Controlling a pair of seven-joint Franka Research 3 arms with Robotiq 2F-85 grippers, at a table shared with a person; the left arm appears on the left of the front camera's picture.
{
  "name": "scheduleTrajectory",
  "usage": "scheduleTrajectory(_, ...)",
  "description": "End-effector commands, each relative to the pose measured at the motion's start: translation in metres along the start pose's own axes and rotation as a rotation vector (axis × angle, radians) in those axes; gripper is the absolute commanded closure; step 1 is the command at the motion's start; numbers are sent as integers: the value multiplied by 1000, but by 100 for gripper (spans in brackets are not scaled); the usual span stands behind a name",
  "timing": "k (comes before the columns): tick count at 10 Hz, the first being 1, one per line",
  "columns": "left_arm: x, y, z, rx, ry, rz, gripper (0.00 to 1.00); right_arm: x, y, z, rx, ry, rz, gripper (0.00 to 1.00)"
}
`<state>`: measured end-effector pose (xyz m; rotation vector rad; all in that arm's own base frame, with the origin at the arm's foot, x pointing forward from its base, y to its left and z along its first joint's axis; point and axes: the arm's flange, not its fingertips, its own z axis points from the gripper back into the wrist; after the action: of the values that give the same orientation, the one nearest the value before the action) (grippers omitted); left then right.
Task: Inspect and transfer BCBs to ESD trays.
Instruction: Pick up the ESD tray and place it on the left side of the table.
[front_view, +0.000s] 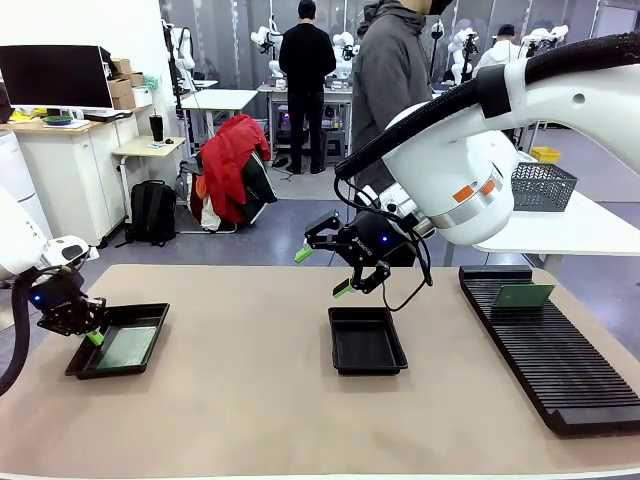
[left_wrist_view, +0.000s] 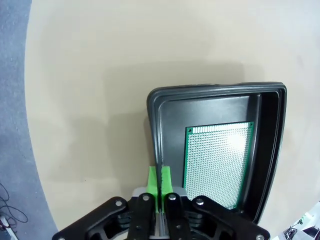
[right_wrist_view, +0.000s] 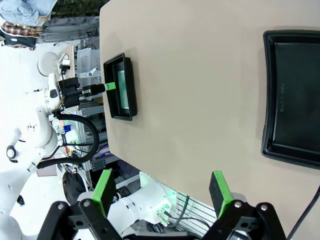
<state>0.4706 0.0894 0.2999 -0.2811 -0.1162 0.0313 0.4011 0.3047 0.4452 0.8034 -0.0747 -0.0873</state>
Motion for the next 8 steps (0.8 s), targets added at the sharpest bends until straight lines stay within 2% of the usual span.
scheduleTrajectory(1,0,2,0,-3,17,15,97,0,0,1,-14,-1,-7,0)
scheduleTrajectory(2,0,0,0,0,0,0,62,0,0,1,-14,-1,-7,0)
scheduleTrajectory(3,-2,-2,3,2,-5,-14,41,0,0,1,-14,-1,-7,0)
scheduleTrajectory(4,-4,-4,7,6,-10,-16,6,0,0,1,-14,-1,-7,0)
scheduleTrajectory(5,-5,-6,13,19,-9,-15,0,0,0,1,-14,-1,-7,0)
scheduleTrajectory(7,-6,-15,29,64,-11,-22,0,0,0,1,-14,-1,-7,0)
scheduleTrajectory(8,-8,-20,40,85,5,-21,8,0,0,1,-14,-1,-7,0)
